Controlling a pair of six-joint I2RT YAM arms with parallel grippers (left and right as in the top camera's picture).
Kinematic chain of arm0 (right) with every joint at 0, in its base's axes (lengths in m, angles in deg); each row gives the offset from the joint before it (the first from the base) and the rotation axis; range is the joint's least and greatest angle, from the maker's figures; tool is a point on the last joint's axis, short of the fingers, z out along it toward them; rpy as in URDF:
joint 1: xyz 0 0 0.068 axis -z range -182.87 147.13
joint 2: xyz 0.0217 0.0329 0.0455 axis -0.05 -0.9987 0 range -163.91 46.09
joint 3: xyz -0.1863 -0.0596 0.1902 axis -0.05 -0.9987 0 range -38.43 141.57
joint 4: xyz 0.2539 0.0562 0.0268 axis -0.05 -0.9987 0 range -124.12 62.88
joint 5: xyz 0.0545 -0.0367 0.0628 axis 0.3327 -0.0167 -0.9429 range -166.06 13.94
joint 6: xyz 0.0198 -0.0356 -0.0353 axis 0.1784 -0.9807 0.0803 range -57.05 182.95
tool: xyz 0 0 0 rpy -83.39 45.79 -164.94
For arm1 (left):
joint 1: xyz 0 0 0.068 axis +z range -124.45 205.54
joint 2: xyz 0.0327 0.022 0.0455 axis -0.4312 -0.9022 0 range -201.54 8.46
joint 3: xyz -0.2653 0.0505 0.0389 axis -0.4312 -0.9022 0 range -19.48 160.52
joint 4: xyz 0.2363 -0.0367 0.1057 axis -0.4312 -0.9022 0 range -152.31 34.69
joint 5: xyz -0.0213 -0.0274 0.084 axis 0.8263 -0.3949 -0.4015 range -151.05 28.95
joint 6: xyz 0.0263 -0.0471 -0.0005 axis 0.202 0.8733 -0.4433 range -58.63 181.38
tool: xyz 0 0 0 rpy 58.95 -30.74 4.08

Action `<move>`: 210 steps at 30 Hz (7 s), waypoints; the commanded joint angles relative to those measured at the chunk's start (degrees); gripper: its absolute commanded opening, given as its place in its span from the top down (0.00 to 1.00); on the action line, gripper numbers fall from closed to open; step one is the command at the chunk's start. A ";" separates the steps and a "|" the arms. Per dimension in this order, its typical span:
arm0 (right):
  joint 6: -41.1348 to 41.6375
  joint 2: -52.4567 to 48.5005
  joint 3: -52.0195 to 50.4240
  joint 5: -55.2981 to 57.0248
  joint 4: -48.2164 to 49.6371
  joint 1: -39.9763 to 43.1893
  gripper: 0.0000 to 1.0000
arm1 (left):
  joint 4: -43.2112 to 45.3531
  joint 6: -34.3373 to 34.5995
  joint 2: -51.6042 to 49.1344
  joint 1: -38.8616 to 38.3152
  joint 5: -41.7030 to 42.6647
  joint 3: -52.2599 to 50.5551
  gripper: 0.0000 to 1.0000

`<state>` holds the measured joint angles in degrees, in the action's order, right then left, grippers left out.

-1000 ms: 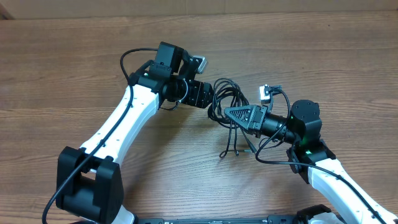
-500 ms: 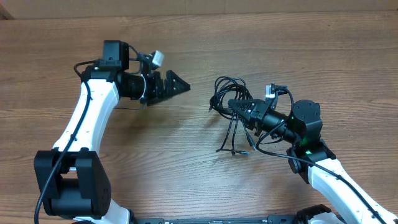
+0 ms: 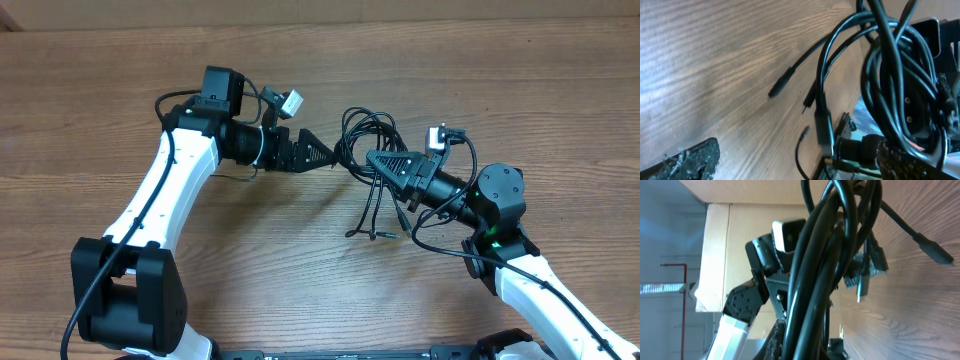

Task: Untangle cables

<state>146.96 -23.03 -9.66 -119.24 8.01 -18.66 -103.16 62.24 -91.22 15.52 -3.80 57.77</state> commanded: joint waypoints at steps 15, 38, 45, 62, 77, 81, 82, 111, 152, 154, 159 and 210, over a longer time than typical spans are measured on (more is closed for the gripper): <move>1.49 0.59 0.57 -11.89 12.15 -0.33 0.96 | 10.12 -2.29 -0.07 -2.80 0.74 0.02 0.15; -18.56 -0.07 0.55 -14.40 4.96 -1.51 0.96 | 21.68 6.84 -0.07 -1.92 -2.10 0.02 0.60; -43.78 -0.11 0.55 -14.23 -1.62 -1.51 0.93 | 20.92 7.52 0.15 4.09 -3.39 0.11 0.00; -55.82 -5.14 0.55 2.69 -8.04 -1.51 0.96 | -1.81 9.90 10.97 12.26 -5.81 0.24 0.04; -49.64 -6.29 0.55 1.84 -5.05 -1.51 0.96 | -17.18 16.24 17.99 12.26 -18.78 0.22 0.02; -49.27 -6.27 0.55 -3.96 -5.44 -1.55 0.96 | -25.62 13.86 18.53 12.26 -22.34 0.22 0.02; -49.27 -6.29 0.55 -5.35 -5.62 -1.55 0.96 | -27.63 12.15 18.80 12.26 -22.77 0.22 0.02; -47.80 -6.27 0.55 -9.64 -17.22 -1.55 0.96 | -23.43 12.94 55.12 12.26 -32.35 -14.93 0.01; -28.28 -6.32 0.55 -1.75 -3.78 -8.22 0.96 | 16.39 40.48 44.98 3.61 -20.17 -38.66 0.05; -28.28 -6.34 0.55 -1.38 -3.89 -8.59 0.96 | 19.10 42.88 42.69 1.55 -20.17 -38.66 0.05; -28.65 -6.34 0.55 -0.04 -3.91 -9.79 0.96 | 28.79 51.19 37.35 -4.13 -20.22 -38.66 0.03; -51.32 -1.05 0.57 39.43 -32.24 -18.23 0.15 | 40.22 15.58 29.68 1.81 -5.25 -38.36 0.96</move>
<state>97.76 -28.17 -9.15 -83.08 -24.22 -37.04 -61.13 82.98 -63.00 17.08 -10.48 18.43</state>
